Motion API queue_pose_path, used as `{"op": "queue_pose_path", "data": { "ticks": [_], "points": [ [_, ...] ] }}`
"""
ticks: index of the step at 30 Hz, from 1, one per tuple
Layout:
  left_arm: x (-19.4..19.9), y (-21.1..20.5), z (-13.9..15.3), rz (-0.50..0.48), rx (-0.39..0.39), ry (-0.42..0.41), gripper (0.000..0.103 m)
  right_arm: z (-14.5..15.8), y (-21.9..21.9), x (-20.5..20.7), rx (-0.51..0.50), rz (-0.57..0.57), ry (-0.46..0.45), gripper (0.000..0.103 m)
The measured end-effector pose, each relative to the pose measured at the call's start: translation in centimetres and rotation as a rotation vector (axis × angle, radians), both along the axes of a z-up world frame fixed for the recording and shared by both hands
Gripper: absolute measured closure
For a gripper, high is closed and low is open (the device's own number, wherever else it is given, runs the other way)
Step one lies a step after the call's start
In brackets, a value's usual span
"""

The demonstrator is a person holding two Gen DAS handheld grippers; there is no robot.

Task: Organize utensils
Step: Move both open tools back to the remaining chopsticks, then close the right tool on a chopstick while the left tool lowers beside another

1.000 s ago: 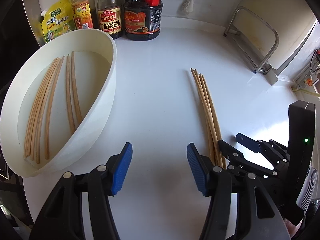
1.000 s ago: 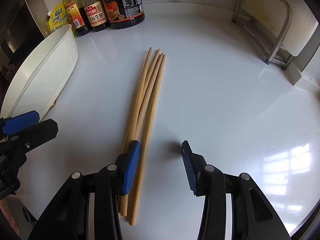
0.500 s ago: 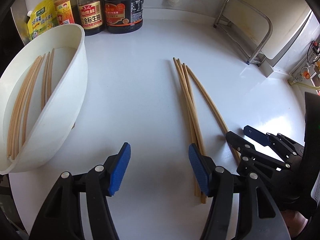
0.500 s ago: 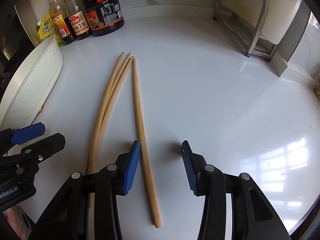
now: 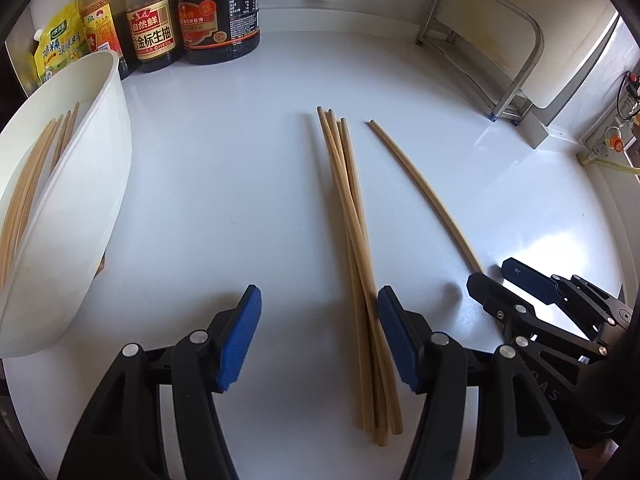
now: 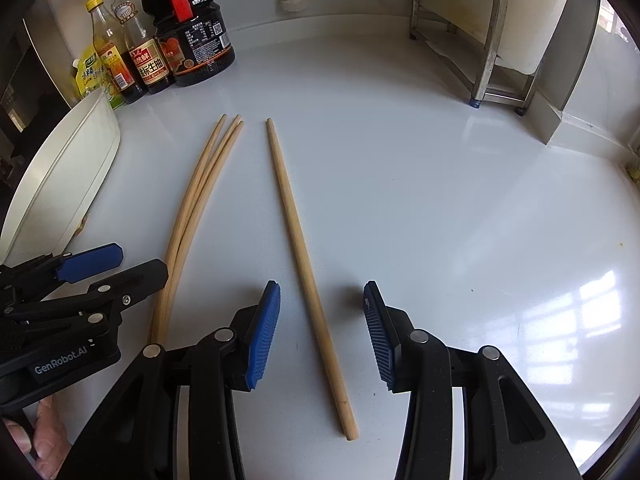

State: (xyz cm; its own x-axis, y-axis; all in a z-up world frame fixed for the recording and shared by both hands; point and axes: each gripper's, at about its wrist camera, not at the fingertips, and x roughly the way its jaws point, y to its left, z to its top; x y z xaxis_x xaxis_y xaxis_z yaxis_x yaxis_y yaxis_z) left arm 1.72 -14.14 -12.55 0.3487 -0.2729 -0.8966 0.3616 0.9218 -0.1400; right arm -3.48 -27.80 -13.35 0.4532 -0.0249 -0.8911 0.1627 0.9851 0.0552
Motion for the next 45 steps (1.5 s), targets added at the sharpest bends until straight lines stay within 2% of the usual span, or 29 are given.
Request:
{"op": "queue_pose_path", "data": {
  "ticks": [14,24,37,45],
  "points": [
    [0.2,2.1,-0.2,0.049,0.0,-0.02,0.043,-0.2,-0.1,0.3,0.008,0.011,-0.013,0.06],
    [0.0,5.7,1.7,0.147,0.048,-0.114,0.043,0.1,-0.6,0.1,0.002,-0.002,-0.027,0.06],
    [0.7,5.3,0.4,0.169,0.083,-0.097,0.043,-0.3,-1.0,0.9,-0.006,0.002,-0.019,0.06],
    [1.0,5.2,-0.8,0.17,0.103,-0.069,0.042,-0.5,-0.8,1.8,-0.053,0.011,-0.019,0.06]
  ]
}}
